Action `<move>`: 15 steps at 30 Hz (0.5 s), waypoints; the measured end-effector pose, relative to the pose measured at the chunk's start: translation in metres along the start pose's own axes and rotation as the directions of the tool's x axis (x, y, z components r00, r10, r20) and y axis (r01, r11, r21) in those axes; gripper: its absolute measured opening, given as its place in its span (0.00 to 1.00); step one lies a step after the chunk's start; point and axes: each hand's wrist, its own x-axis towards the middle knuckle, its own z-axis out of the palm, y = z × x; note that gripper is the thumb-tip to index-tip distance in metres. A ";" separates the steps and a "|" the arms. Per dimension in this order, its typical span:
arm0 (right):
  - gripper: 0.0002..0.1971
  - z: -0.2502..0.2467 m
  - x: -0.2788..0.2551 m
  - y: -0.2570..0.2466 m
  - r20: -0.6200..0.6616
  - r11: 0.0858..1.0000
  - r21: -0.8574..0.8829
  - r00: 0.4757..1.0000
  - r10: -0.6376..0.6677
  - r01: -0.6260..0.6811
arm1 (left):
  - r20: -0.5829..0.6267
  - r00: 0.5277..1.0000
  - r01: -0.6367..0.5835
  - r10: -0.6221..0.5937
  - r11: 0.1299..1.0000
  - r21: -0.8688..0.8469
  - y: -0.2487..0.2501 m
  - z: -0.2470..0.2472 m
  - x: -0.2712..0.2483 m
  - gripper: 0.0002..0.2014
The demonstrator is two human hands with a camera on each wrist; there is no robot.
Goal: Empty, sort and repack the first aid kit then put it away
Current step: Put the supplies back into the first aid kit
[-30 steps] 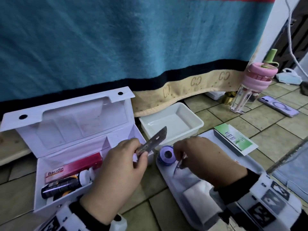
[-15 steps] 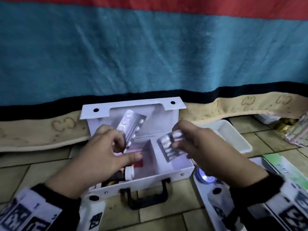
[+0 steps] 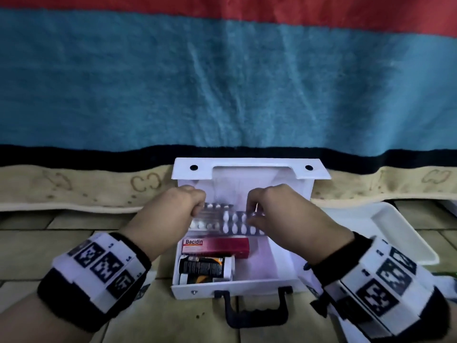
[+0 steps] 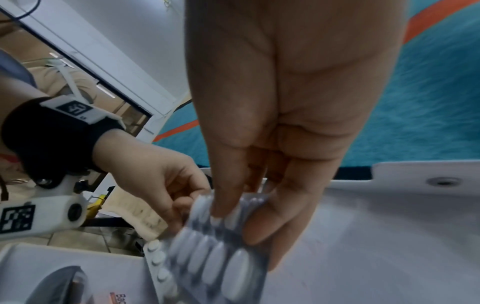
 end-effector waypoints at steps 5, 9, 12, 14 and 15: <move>0.03 0.004 0.016 -0.014 0.018 0.984 -0.166 0.998 -0.058 0.060 | -0.003 0.999 0.032 -0.032 0.999 0.025 -0.003 0.009 0.007 0.18; 0.03 0.010 0.027 -0.019 0.038 0.980 -0.187 0.997 -0.067 0.073 | 0.057 0.998 -0.015 0.015 1.000 0.009 -0.004 0.015 0.009 0.17; 0.06 0.014 0.033 -0.021 0.062 0.975 -0.204 0.995 -0.073 0.084 | 0.045 0.999 -0.027 0.028 0.999 -0.019 -0.001 0.020 0.010 0.14; 0.07 0.017 0.036 -0.023 0.073 0.974 -0.213 0.995 -0.067 0.082 | 0.034 0.999 -0.035 0.037 0.999 -0.042 -0.001 0.020 0.011 0.12; 0.07 0.019 0.038 -0.023 0.075 0.972 -0.224 0.995 -0.062 0.078 | 0.049 0.998 -0.035 0.036 0.999 -0.021 -0.002 0.020 0.011 0.13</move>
